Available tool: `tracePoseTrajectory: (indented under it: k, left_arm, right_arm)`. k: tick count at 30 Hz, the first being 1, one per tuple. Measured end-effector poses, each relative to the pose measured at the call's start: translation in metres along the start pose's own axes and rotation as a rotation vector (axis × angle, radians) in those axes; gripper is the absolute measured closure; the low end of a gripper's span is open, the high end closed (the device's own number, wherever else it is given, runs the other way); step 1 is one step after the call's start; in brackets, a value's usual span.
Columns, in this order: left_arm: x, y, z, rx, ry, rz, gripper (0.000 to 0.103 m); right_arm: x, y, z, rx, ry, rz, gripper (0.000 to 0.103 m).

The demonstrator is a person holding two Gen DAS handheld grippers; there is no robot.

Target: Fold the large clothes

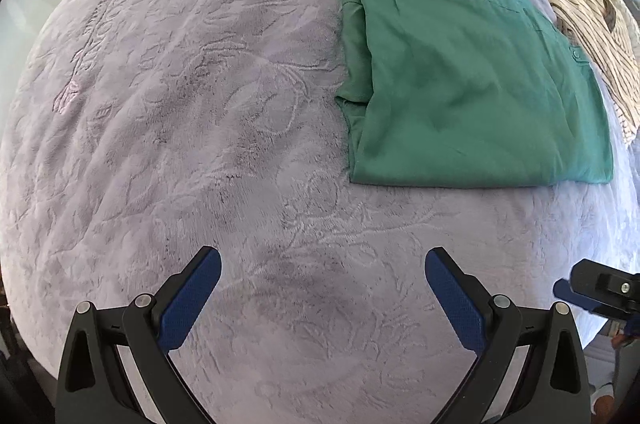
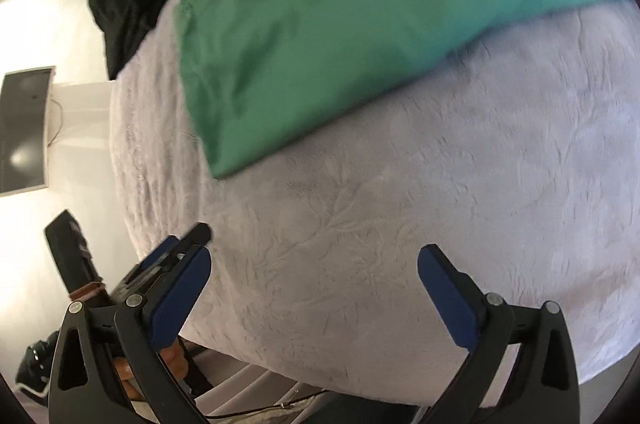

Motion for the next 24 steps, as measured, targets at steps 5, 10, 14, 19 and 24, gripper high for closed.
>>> tracePoseTrajectory:
  k: [5, 10, 14, 19, 24]
  left_arm:
    - [0.012, -0.009, -0.002, -0.017, 0.043, 0.053, 0.001]
    - [0.024, -0.019, -0.004, 0.002, 0.106, 0.116, 0.001]
    - [0.029, -0.032, -0.002, -0.005, 0.161, 0.142, 0.001]
    - [0.032, -0.044, -0.006, 0.013, 0.244, 0.174, 0.001]
    - [0.026, -0.061, -0.009, 0.035, 0.384, 0.215, 0.001]
  right_arm:
    - [-0.009, -0.006, -0.005, -0.017, -0.042, -0.069, 0.0]
    - [0.003, -0.03, -0.019, -0.063, -0.158, -0.093, 0.0]
    - [0.016, -0.055, -0.041, -0.097, -0.299, -0.137, 0.0]
    - [0.019, -0.08, -0.074, -0.112, -0.496, -0.26, 0.0]
    - [0.008, -0.096, -0.079, -0.165, -0.636, -0.457, 0.047]
Point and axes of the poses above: each gripper's, at about its wrist camera, not at the fingertips, and z roughly against the way its jaws point, x to its left, y to its underside, the point moved 8 cm from there along -z, roughly the way its jaws point, and after that the axes turned 9 degrees about z, right-handed, at the moved point
